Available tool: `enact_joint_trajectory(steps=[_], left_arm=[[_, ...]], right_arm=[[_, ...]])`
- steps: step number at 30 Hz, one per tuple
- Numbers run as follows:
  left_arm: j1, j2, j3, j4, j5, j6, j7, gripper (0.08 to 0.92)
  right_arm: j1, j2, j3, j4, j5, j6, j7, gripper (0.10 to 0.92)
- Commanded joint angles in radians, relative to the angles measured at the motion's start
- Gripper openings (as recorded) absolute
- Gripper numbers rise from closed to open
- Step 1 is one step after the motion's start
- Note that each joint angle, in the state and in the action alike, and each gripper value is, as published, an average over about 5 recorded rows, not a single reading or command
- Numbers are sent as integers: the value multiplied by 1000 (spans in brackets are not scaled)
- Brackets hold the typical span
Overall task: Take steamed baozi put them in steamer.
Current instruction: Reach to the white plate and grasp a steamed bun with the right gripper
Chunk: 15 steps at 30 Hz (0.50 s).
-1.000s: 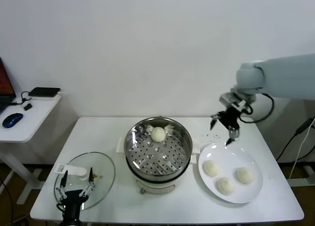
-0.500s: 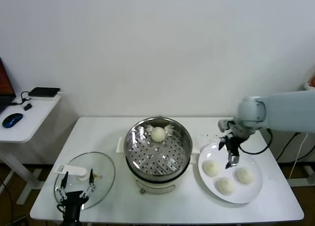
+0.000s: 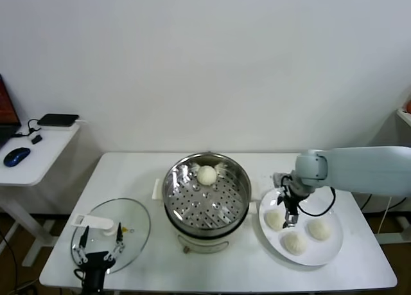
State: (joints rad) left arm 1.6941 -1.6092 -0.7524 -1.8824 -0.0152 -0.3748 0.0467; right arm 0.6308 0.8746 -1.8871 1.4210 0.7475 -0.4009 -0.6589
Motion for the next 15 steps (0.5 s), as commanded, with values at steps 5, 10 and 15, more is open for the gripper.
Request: enact_joint_trajectory(steps=[5, 10, 15], left_arm=[[-1, -12, -3, 3, 6, -2, -2, 823], [1, -9, -5, -1, 5, -3, -2, 823], [1, -9, -6, -3, 4, -4, -3, 823]], right_arm=[[-122, 1, 92, -57, -55, -25, 25, 823], [-125, 6, 93, -55, -74, -24, 21, 823], [-114, 8, 93, -54, -84, -23, 20, 752]])
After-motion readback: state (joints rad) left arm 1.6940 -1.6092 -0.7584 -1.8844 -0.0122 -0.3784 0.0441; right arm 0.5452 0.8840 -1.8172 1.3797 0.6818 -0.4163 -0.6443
